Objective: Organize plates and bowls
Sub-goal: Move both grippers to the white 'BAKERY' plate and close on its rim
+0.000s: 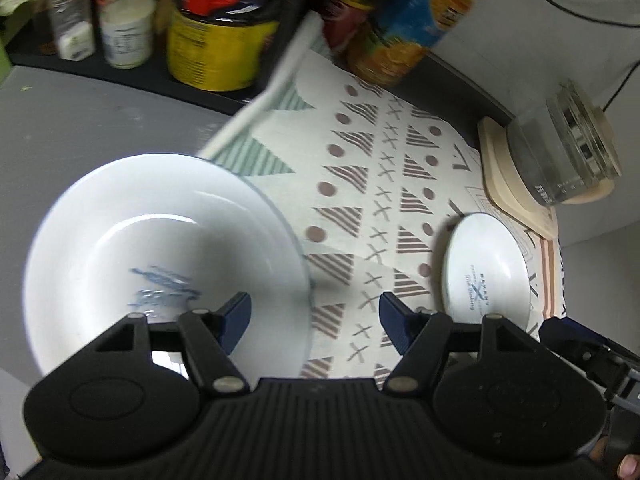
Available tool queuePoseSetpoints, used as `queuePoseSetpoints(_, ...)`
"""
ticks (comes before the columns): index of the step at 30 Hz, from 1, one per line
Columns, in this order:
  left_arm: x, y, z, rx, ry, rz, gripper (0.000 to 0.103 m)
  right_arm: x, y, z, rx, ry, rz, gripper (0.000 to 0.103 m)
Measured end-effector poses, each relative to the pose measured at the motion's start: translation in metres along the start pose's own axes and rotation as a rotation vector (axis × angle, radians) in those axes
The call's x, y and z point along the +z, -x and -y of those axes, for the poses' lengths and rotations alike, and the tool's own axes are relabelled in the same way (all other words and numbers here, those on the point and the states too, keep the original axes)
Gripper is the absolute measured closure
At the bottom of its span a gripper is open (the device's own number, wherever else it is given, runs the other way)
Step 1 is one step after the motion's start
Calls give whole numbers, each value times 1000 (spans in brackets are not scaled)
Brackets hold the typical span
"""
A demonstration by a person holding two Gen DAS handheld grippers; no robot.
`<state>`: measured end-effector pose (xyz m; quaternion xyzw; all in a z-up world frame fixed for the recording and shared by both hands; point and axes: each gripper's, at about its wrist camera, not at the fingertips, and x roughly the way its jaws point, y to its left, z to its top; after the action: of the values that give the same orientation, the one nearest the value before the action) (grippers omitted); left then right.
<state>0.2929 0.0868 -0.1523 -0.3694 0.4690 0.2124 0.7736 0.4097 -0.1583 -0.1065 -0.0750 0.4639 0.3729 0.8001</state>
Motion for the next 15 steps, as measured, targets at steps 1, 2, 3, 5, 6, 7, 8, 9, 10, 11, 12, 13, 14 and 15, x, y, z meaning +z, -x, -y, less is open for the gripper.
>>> queuePoseSetpoints(1,0,-4,4,-6,-1,-4,34,0,-1,4,-9,-6,-2,10)
queuePoseSetpoints(2,1,-7,7,-9,-2,-7,34,1,-1,8,-17,-13,-3,10)
queuePoseSetpoints(3,2,-9,10,-13,-6,-10,34,1,-2,12,-23,-19,-4,10)
queuePoseSetpoints(5,3,-15,18,-23,-11,-14,34,2,-4,21,-30,-35,-5,10)
queuePoseSetpoints(6,5,-18,21,-31,-10,-15,34,2,-5,26,-34,-46,-5,10)
queuePoseSetpoints(7,6,-21,23,-40,-4,-18,34,3,-7,32,-39,-60,-8,10)
queuePoseSetpoints(8,8,-25,25,-49,3,-21,34,3,-8,37,-48,-71,-14,10)
queuePoseSetpoints(9,10,-27,27,-59,10,-24,34,3,-10,42,-59,-80,-18,10)
queuePoseSetpoints(10,11,-30,30,-64,14,-26,34,3,-12,48,-62,-89,-19,10)
queuePoseSetpoints(11,13,-32,32,-64,13,-23,34,3,-14,54,-60,-102,-24,10)
queuePoseSetpoints(12,14,-34,35,-70,12,-17,34,2,-16,61,-60,-122,-34,10)
queuePoseSetpoints(13,16,-35,38,-74,12,-15,34,2,-18,68,-63,-145,-42,10)
queuePoseSetpoints(14,17,-37,40,-69,9,-14,34,2,-20,74,-65,-167,-47,10)
queuePoseSetpoints(15,17,-40,43,-66,3,-13,34,2,-22,80,-64,-185,-53,10)
